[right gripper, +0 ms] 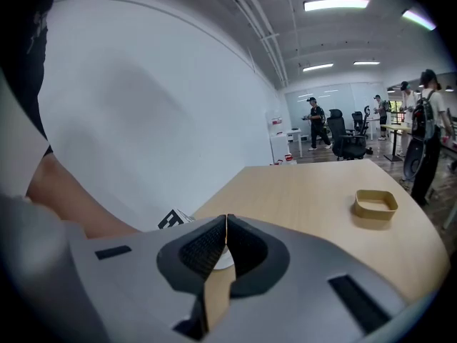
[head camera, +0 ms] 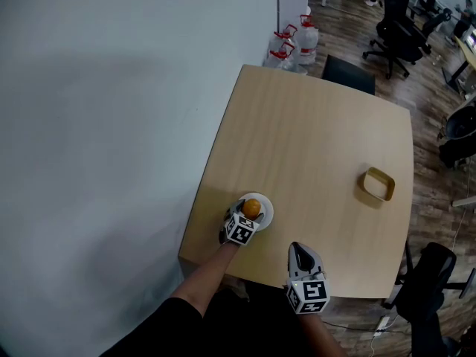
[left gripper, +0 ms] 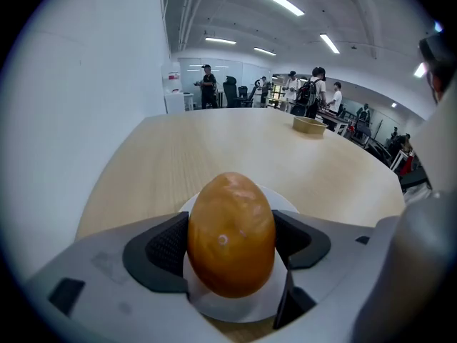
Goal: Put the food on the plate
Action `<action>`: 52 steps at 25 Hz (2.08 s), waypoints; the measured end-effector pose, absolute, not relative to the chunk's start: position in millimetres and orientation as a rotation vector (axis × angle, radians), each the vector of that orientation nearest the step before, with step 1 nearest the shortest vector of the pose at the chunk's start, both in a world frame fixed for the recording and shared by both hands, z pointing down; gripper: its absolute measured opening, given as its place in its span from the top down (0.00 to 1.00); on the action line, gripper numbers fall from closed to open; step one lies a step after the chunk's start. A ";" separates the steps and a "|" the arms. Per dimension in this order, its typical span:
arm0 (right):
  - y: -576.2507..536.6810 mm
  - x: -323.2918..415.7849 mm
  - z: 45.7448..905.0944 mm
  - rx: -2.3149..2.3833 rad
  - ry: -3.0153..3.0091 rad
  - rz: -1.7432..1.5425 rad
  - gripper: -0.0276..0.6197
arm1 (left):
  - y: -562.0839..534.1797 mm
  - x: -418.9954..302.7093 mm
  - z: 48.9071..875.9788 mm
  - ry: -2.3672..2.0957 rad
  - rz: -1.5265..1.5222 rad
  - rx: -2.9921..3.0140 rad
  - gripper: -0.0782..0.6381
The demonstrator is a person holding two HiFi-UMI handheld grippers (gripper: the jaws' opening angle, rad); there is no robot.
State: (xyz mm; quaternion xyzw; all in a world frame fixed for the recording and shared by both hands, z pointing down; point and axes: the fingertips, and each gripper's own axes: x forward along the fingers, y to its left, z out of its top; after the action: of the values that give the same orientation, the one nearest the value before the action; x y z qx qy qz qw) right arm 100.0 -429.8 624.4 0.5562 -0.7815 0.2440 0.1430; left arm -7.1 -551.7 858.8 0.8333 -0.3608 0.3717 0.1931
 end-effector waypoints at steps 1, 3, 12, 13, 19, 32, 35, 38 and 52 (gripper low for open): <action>-428.7 99.7 622.5 1.603 -2.257 0.697 0.86 | -550.0 -8.2 859.5 -1.006 1.036 2.330 0.42; -427.3 99.5 618.8 1.605 -2.264 0.679 0.86 | -548.4 -9.5 856.6 -0.999 1.010 2.331 0.42; -409.0 97.3 612.0 1.600 -2.283 0.653 0.86 | -541.4 -16.6 818.9 -0.995 0.887 2.421 0.42; -405.5 97.5 611.2 1.604 -2.284 0.649 0.86 | -538.6 -17.6 811.3 -0.997 0.875 2.429 0.42; -377.9 104.0 599.7 1.654 -2.286 0.610 0.86 | -506.2 -25.9 769.8 -1.046 0.745 2.463 0.42; -301.4 124.2 553.4 1.806 -2.293 0.429 0.86 | -356.6 -57.6 654.8 -1.240 0.372 2.563 0.42; -260.0 106.4 548.6 1.809 -2.297 0.344 0.86 | -306.8 -70.9 621.5 -1.316 0.223 2.533 0.42; -213.0 75.8 547.7 1.743 -2.346 0.370 0.86 | -256.0 -84.6 590.9 -1.343 0.104 2.498 0.42; -33.5 78.1 551.9 1.825 -2.227 0.398 0.86 | -29.6 -109.7 571.7 -1.308 -0.207 2.363 0.43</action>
State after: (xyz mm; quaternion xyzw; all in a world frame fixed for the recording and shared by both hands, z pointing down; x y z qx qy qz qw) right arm 78.1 -33.5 551.9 0.6237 -0.7607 0.1360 0.1172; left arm -109.7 -29.6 571.7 0.8520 -0.4717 -0.0745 0.2146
